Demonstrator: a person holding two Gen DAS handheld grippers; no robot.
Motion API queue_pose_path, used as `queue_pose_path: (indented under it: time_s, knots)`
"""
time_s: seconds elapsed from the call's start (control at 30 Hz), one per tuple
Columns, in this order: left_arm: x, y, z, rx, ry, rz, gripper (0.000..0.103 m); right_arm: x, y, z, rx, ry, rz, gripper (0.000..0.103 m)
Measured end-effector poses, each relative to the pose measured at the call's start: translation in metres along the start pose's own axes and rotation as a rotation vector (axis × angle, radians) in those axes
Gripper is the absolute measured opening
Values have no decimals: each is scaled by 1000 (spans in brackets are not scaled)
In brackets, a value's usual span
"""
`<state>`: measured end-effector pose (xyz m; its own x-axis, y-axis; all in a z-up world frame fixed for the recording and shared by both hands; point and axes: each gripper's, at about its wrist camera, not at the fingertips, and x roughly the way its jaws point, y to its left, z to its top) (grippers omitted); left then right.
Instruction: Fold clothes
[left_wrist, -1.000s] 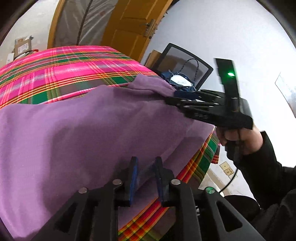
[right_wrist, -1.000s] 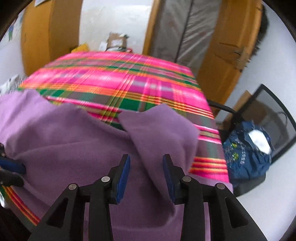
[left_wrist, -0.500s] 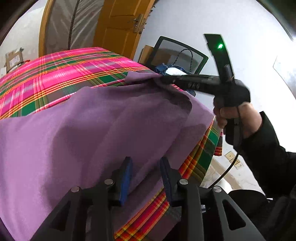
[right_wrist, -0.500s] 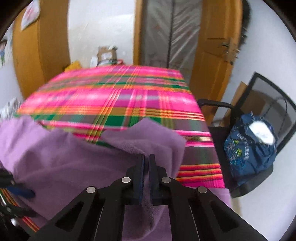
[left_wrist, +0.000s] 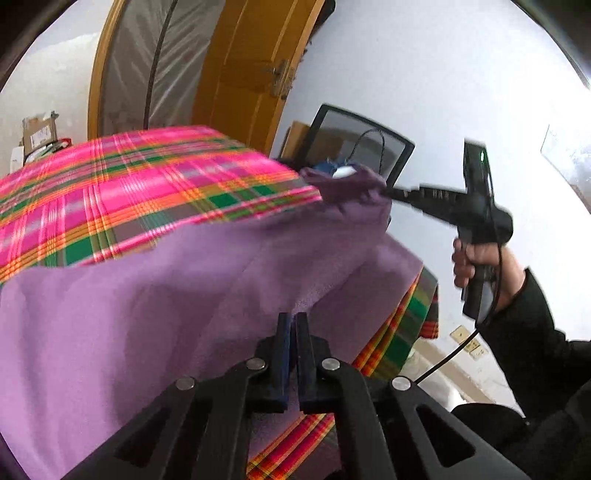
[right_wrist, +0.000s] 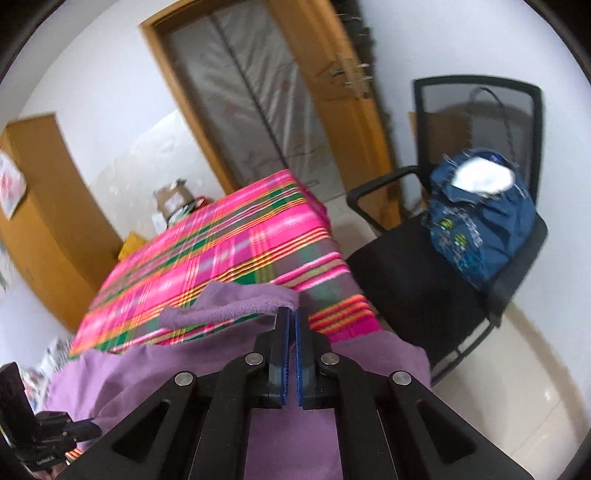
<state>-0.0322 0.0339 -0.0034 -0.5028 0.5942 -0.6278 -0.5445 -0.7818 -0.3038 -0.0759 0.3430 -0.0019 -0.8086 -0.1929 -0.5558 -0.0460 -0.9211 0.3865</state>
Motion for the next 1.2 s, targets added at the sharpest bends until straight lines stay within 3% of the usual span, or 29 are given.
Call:
queue_pose_path:
  time_s: [0.13, 0.27, 0.37, 0.4, 0.47, 0.57, 0.73, 1.0, 1.2]
  knots:
    - [0, -4, -3, 3, 15, -22, 2, -14, -23, -14, 91, 7, -23, 3]
    - [18, 3, -15, -31, 83, -31, 2, -10, -46, -34, 123, 93, -86, 6]
    - [23, 5, -18, -45, 100, -33, 2, -10, -35, -40, -8, 114, -127, 14]
    - [23, 5, -19, -47, 102, -34, 2, -13, -22, -41, -104, 103, -134, 29]
    - [24, 6, -19, -50, 103, -34, 2, -16, -2, -44, -241, 86, -134, 40]
    - [26, 9, -20, -59, 109, -30, 2, -18, 29, -48, -456, 68, -121, 43]
    - [28, 9, -22, -69, 112, -27, 2, -3, 58, -66, -762, 133, -105, 44]
    - [30, 9, -24, -86, 120, -21, 2, -2, 87, -84, -905, 117, 27, 44]
    - [30, 8, -25, -83, 124, -18, 2, 10, 81, -87, -905, 141, -27, 44]
